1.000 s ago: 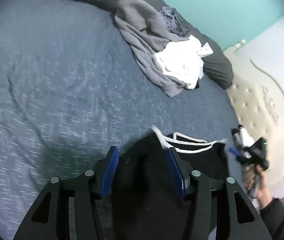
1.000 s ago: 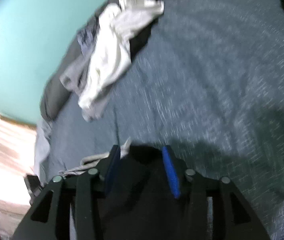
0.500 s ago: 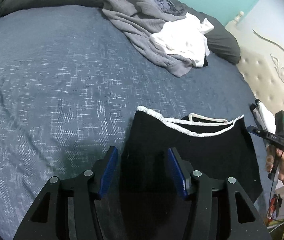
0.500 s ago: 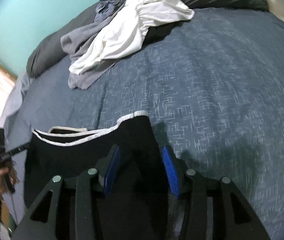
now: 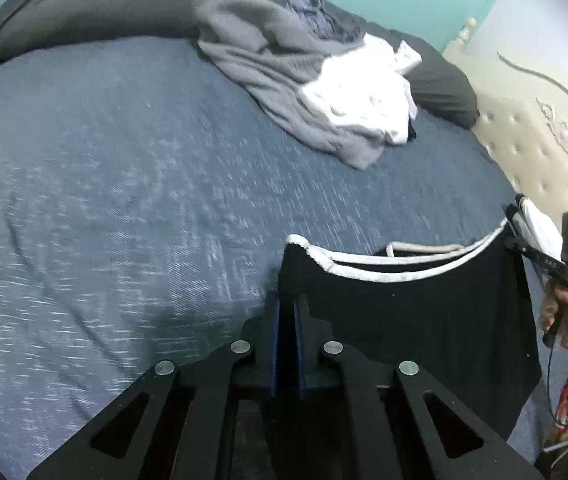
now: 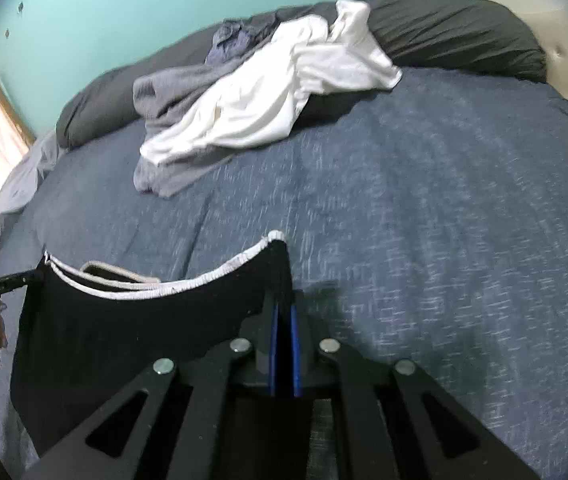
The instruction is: Fold clothes
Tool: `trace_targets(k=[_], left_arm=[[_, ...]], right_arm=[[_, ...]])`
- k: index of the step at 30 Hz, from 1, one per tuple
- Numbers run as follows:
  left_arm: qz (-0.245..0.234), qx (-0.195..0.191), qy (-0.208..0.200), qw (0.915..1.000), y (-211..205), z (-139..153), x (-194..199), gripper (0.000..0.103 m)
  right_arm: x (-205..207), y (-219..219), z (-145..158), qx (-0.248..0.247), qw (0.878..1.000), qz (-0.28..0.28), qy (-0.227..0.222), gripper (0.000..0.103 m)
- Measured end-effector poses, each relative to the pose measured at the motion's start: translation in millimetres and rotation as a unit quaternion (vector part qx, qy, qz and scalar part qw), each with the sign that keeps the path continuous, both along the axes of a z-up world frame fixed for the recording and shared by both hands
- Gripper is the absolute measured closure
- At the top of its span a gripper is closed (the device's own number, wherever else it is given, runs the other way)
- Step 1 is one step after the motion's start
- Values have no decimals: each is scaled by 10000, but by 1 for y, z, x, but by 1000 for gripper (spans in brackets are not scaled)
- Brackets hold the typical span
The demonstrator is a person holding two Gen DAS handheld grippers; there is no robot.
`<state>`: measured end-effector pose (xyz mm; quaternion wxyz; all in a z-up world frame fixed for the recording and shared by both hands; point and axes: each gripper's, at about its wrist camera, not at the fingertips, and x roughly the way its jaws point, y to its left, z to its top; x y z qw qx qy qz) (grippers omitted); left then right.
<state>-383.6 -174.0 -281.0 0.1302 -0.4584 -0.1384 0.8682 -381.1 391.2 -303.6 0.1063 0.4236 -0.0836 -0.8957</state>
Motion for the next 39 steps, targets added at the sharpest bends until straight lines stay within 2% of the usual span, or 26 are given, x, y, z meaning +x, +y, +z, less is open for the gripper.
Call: trace_targets(k=[2,6,13,18,21,23,25,30,32,34,39], left_arm=[[122,47,46,9999,-7,4,1,97],[182,97,-49,9998,-11,2,-7,97],[244,57,-259,9994,-9,-17,-27,97],[207,65,-495,9985,-7,-33,-35,96],[244,51,-527,9983,-6,-34,-33,93],[314,102,-508,9982,-8,-30,-30,90],[366,48,-490,9981,-11,-24,-25,78],[153,-226,-523,9983,-5,5,4,78],[-101,-266,-452,9986,6,21,23,78],[-295,-267,-426,9983,19,35,41,78],[-649,-104,-522,9965,51,42,90,78]], right_arm=[[1,7,6,-53,9999,-124,71,98],[-7,9,0,47,9995,-251,-162,98],[-30,8,-32,171,9966,-477,-645,98],[-40,4,-52,240,9938,-444,-989,98],[-40,2,-54,207,9932,-379,-1083,96],[-37,4,-47,204,9935,-395,-1045,90],[-31,8,-36,252,9940,-468,-954,81],[3,16,0,39,9963,-414,-751,79],[25,8,11,-153,9970,-129,-743,79],[51,-6,18,-108,9969,221,-750,79],[101,-32,5,-19,9908,724,-1146,79]])
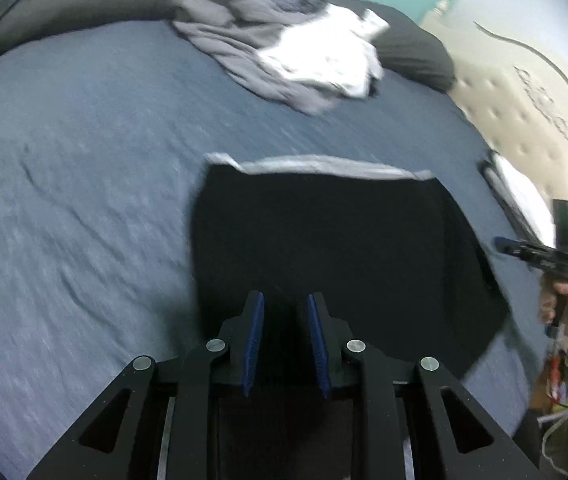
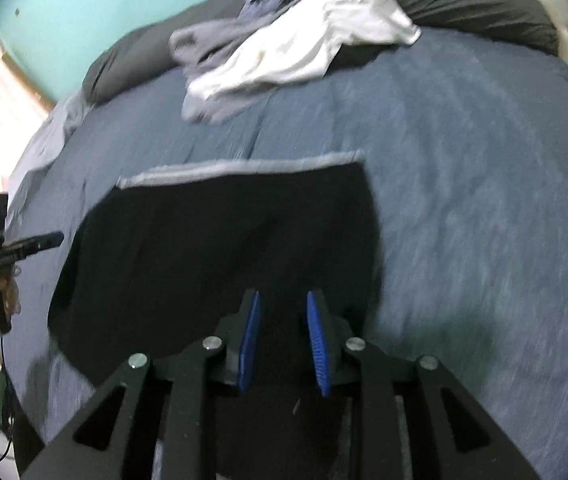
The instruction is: Fold clothes
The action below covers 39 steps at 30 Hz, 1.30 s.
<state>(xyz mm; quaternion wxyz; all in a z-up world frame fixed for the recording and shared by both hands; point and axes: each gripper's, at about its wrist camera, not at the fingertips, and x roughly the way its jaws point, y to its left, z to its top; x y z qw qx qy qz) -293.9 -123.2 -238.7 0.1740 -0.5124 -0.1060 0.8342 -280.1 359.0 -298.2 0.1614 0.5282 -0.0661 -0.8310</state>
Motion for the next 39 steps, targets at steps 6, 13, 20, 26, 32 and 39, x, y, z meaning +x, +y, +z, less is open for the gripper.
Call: trace_targets(k=[6,13,20,26,32,39], left_arm=[[-295,-137,-284,9991,28,-23,50,78],[-224,-241,-393,9987,30,-33,74,78],[-621,0,-289,9976,71,-23,84,77],[-622,-132,-543,9965,82,-51,83,77],[-493,-85,-662,9966,73,-62,82,77],[-502,-31,-666,9965,74,-63,79,77]], right_arm=[[42,-17,-35,328,9981,322,-410,79],[54,-17,-30,365,9988,-146,-294,85],[71,-133,-12,-22,9926,1212,-111,85],[75,-182,-36,66,9870,1576,-320,86],[76,-153,-50,114,9886,1421,-490,102],[88,-86,-44,304,9934,979,-518,103]])
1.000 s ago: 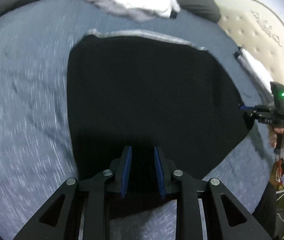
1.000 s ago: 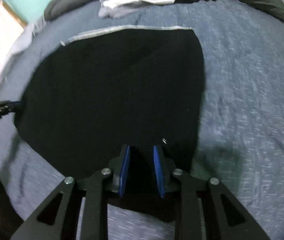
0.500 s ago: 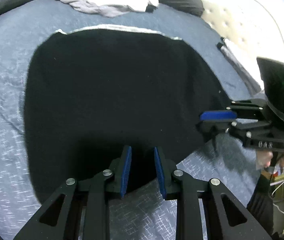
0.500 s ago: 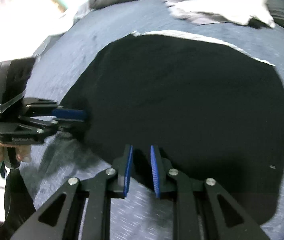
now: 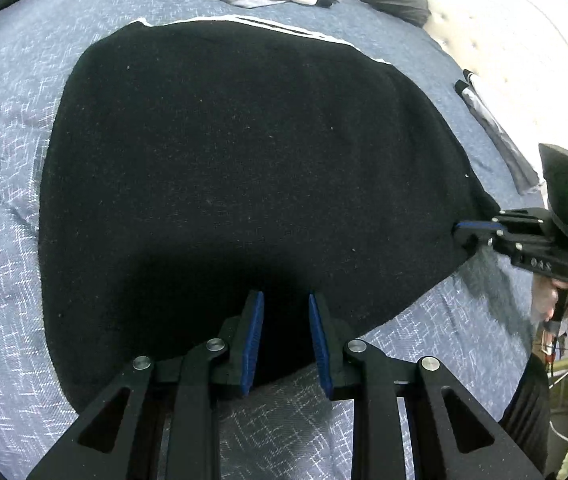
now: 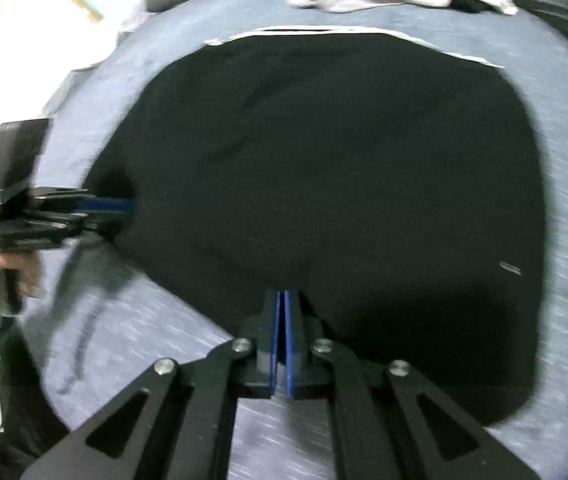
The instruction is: Fold clothes
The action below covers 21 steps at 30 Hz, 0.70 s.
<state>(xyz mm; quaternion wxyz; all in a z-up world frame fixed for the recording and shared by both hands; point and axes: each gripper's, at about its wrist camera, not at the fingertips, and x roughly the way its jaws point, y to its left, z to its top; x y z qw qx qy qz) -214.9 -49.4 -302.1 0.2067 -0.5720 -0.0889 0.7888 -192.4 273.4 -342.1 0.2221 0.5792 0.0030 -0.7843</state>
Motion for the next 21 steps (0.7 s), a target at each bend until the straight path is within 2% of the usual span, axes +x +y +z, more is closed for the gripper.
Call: trace_targets(k=[5,11,16,19,21], left_arm=[[57,59,-3,10000,-16,5,8,78],[144,-167,-2,9998,-34,11,8,78],[347,-317,-74,9989,-60,8,15,78],[392,-306,-109,9987,-69,5,20,78],[466,-204,-89,9987,-75,5,23,78]], right_arm=[[5,58,-2,260,9984,-501,-47,103],[11,108,-7,340,9952,-907,-161,103],[12,101,-4,564,9952,-794,-138,103],[12,95,11,410,9946,-956,-22,101],[15,78,26,186,9963,-834,86,100]])
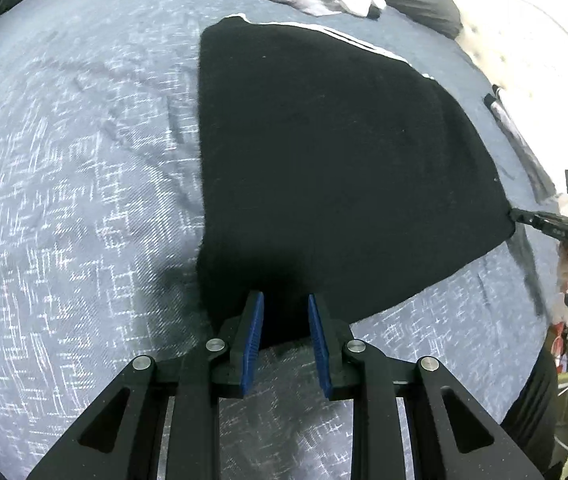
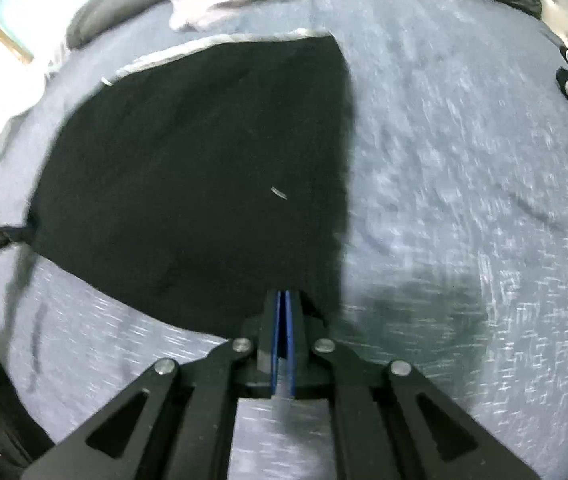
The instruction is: Fold clothes
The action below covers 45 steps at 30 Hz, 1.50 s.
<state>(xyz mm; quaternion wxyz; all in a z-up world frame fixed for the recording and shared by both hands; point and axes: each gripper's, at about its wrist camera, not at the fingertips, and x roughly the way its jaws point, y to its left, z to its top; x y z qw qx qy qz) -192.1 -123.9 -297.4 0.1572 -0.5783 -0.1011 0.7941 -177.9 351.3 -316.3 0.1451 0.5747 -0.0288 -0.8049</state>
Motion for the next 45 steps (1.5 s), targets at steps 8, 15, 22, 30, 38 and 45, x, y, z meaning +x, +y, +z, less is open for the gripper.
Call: trace_targets(k=[8,15,22,30,38,45], left_arm=[[588,404,390,9967,-18,17,6,71],[895,800,734,9901,-22,20,12,69],[879,943,960,9870,-14,17,10,69],[1080,1212,1191,9795,-12,12,15,67],[1103,1145,1286,9789,-14,4,20,64],[1081,1257,1367,9766,-18,7,26,64]], right_arm=[[-7,-106,19,-455,9928,1109,60,100],[-18,-146,-8,-365,9909,1286,-172,100],[-28,-163,-18,-253,9909,1305,-209,100],[-49,-165,-19,-247,9939,1053,-207,100],[-8,-175,-12,-113,9867,1607,-234,100],[-30,-172,-13,-82,9917,1275,-143,100]])
